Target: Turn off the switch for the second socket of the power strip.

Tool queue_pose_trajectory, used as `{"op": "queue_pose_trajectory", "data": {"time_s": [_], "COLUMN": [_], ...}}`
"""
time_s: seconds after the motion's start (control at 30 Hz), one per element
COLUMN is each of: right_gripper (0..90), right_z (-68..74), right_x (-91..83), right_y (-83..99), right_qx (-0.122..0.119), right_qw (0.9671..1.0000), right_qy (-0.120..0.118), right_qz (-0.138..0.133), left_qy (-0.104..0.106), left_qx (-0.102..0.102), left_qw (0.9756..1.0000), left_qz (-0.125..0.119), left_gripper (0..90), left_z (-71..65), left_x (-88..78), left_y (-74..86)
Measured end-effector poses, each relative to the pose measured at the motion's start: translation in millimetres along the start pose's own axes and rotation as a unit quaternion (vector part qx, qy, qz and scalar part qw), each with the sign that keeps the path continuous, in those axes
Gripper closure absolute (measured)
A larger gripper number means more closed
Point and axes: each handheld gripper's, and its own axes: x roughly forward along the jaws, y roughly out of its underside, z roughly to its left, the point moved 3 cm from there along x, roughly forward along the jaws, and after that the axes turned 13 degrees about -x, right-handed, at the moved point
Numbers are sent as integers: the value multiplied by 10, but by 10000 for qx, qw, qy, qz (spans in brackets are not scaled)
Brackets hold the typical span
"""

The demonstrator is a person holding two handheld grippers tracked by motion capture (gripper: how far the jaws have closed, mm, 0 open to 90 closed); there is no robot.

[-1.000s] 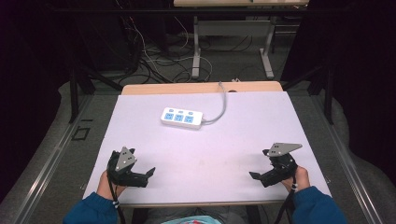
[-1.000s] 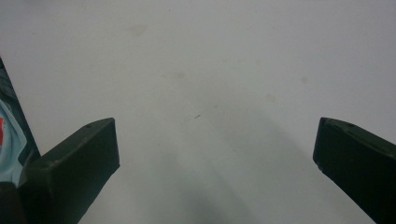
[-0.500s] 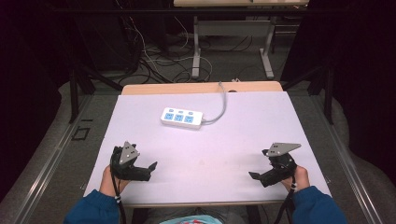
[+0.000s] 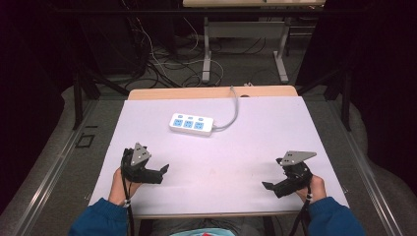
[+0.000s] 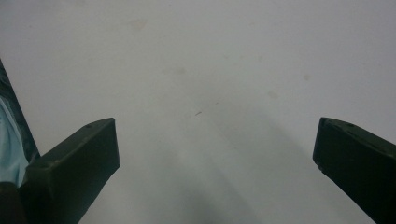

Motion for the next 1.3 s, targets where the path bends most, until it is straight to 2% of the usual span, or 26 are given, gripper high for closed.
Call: {"op": "queue_pose_trajectory", "data": {"time_s": [0.17,0.33,0.57,0.7,0.73,0.8,0.87,0.9,1.13,1.23,1.3], "right_gripper": [0,0,0,0,0,0,0,0,0,0,0], "right_z": [9,16,20,19,20,20,15,14,20,22,15], "right_x": [-12,-8,-6,-4,-7,-4,-5,-3,0,5,6], "right_y": [-6,-10,-15,-17,-17,-17,-13,-13,-19,-21,-22], "right_qx": [-30,-51,-90,-101,-89,-95,-89,-90,-97,-95,-142], "right_qw": [10000,10000,9999,9999,9999,9999,9999,9999,9999,9999,9999], "right_qy": [-26,-38,-36,-46,-69,-76,-78,-52,-76,-81,-92], "right_qz": [22,23,30,28,49,44,47,30,21,22,18], "left_qy": [-16,-22,-23,-58,-21,-45,45,0,138,158,148], "left_qx": [-33,32,-3,56,27,111,45,131,120,94,147], "left_qw": [10000,10000,10000,10000,10000,9999,10000,9999,9998,9998,9998], "left_qz": [-3,32,-31,-7,-15,-20,19,27,56,63,53], "left_gripper": [2,2,2,3,3,3,3,3,3,3,3], "left_z": [10,1,18,21,11,8,-19,-16,-53,-67,-66], "left_x": [56,105,200,272,294,329,374,391,516,571,605], "left_y": [-51,-99,-194,-242,-249,-276,-295,-311,-387,-430,-465]}}
